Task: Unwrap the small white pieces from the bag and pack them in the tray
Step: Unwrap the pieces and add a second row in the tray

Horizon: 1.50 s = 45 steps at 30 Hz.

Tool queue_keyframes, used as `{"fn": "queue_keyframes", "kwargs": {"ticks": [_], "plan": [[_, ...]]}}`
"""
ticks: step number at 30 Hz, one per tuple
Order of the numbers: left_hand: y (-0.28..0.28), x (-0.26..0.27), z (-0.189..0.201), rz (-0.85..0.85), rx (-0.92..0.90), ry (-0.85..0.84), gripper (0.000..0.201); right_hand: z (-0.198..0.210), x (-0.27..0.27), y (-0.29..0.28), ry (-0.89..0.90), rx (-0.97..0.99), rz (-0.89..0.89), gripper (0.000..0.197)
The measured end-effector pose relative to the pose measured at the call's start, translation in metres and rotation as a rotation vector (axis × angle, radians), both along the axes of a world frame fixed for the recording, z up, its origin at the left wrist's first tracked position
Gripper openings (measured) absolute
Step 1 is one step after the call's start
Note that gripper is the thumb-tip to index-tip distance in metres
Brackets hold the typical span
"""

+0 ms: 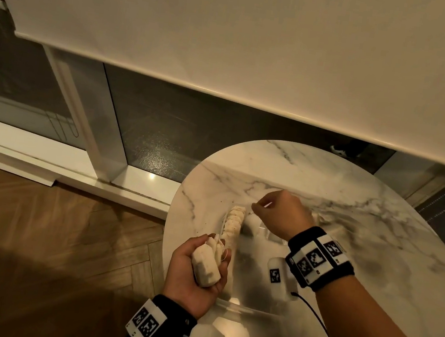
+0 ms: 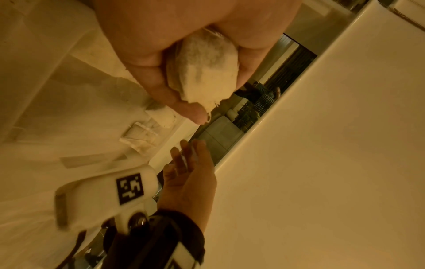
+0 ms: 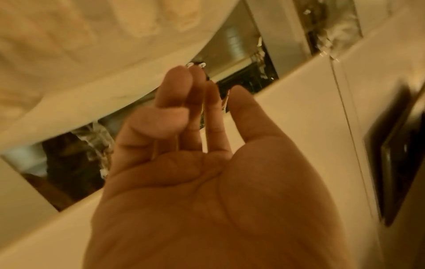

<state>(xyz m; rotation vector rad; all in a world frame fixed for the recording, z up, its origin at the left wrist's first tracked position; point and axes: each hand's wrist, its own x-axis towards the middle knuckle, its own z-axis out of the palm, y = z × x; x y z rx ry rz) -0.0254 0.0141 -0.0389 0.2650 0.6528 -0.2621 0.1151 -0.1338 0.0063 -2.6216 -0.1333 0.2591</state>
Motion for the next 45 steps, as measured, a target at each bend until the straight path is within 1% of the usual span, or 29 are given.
{"fn": "queue_keyframes", "kwargs": {"ticks": [2, 4, 6, 8, 10, 12, 13, 15, 17, 19, 21, 24, 27, 30, 32, 34, 36, 38, 39, 42, 44, 45], "plan": [[-0.001, -0.001, 0.001, -0.024, -0.008, -0.039, 0.024, 0.009, -0.017, 0.002, 0.095, 0.164, 0.119, 0.018], [-0.002, -0.001, 0.002, -0.042, -0.031, -0.072, 0.021, 0.017, -0.035, 0.004, 0.153, 0.204, 0.261, 0.017], [-0.002, -0.002, 0.001, -0.049, -0.046, -0.088, 0.02, 0.025, -0.05, 0.004, 0.111, 0.211, 0.323, 0.015], [-0.002, -0.002, 0.001, -0.032, -0.044, -0.093, 0.021, 0.032, -0.064, 0.003, 0.03, 0.276, 0.318, 0.017], [-0.004, -0.001, 0.002, 0.018, -0.032, -0.096, 0.02, 0.035, -0.077, 0.002, 0.043, 0.331, 0.342, 0.021], [-0.006, 0.0, 0.001, 0.066, -0.014, -0.109, 0.024, 0.033, -0.089, 0.004, 0.093, 0.279, 0.388, 0.02], [-0.006, 0.002, 0.0, 0.067, 0.007, -0.115, 0.028, 0.03, -0.093, 0.006, 0.085, 0.224, 0.401, 0.019], [-0.008, 0.004, -0.003, 0.05, 0.064, -0.113, 0.035, 0.026, -0.097, 0.012, 0.006, 0.113, 0.397, 0.02], [-0.011, 0.005, -0.006, 0.033, 0.092, -0.121, 0.028, 0.023, -0.096, 0.02, -0.095, 0.011, 0.398, 0.028], [-0.012, 0.006, -0.006, 0.003, 0.106, -0.118, 0.021, 0.023, -0.094, 0.028, -0.16, -0.062, 0.408, 0.032], [-0.01, 0.005, -0.006, -0.011, 0.115, -0.113, 0.023, 0.023, -0.093, 0.034, -0.171, -0.102, 0.402, 0.029], [-0.004, 0.003, -0.009, -0.007, 0.113, -0.118, 0.034, 0.022, -0.098, 0.04, -0.143, -0.101, 0.39, 0.02], [0.001, 0.003, -0.013, -0.012, 0.101, -0.13, 0.033, 0.02, -0.101, 0.043, -0.135, -0.027, 0.387, 0.012], [0.002, 0.003, -0.013, -0.017, 0.081, -0.142, 0.022, 0.016, -0.1, 0.04, -0.086, 0.1, 0.401, 0.011], [0.002, 0.003, -0.013, -0.003, 0.078, -0.139, 0.022, 0.017, -0.099, 0.035, -0.041, 0.207, 0.404, 0.009], [0.002, 0.004, -0.015, 0.025, 0.09, -0.125, 0.027, 0.023, -0.098, 0.028, 0.007, 0.304, 0.404, 0.007], [0.004, 0.004, -0.017, 0.062, 0.112, -0.093, 0.027, 0.031, -0.094, 0.019, 0.033, 0.438, 0.405, 0.008], [0.007, 0.003, -0.017, 0.07, 0.086, -0.081, 0.031, 0.036, -0.086, 0.009, 0.002, 0.575, 0.363, 0.01], [0.008, 0.003, -0.016, 0.068, 0.069, -0.079, 0.03, 0.038, -0.081, 0.004, -0.032, 0.61, 0.333, 0.01], [0.012, 0.0, -0.014, 0.056, 0.047, -0.081, 0.023, 0.041, -0.064, -0.007, -0.096, 0.663, 0.25, 0.007], [0.014, -0.001, -0.016, 0.043, 0.05, -0.071, 0.023, 0.039, -0.051, -0.011, -0.071, 0.672, 0.162, 0.007], [0.015, -0.001, -0.018, 0.035, 0.048, -0.068, 0.023, 0.034, -0.045, -0.012, -0.05, 0.66, 0.11, 0.011]]}}
